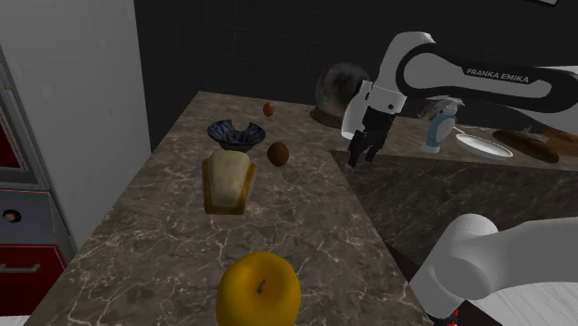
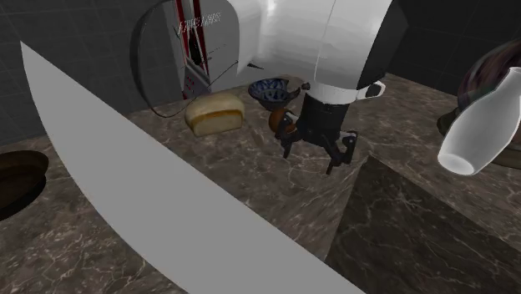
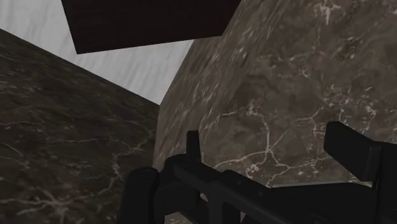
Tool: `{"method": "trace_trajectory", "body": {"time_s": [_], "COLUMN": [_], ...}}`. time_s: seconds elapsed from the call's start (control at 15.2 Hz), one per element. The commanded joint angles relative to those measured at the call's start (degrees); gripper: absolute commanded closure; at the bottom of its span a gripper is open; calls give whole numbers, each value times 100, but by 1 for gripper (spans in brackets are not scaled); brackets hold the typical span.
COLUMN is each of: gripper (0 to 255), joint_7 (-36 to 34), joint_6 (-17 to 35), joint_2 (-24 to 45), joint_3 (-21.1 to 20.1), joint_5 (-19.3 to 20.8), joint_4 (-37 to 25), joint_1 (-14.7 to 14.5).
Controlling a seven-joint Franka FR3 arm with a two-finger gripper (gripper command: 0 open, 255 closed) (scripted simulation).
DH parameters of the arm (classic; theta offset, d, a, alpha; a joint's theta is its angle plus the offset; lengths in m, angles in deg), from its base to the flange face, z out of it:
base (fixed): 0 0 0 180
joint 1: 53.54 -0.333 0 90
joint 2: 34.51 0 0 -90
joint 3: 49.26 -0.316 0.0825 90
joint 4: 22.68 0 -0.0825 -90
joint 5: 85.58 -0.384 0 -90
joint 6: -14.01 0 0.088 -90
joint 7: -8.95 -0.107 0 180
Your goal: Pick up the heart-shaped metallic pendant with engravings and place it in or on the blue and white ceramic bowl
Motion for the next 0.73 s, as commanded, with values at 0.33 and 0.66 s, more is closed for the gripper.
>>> {"method": "trace_trajectory", "body": {"time_s": [0.33,0.66], "gripper": [0,0], "joint_7": [-750,-1428], "joint_6": [831,1720], "joint_2": [291,757], "joint_3": [-389,-782], "joint_5": [-655,-1222], "joint_4": [129,65], "joint_1": [-156,-302]}}
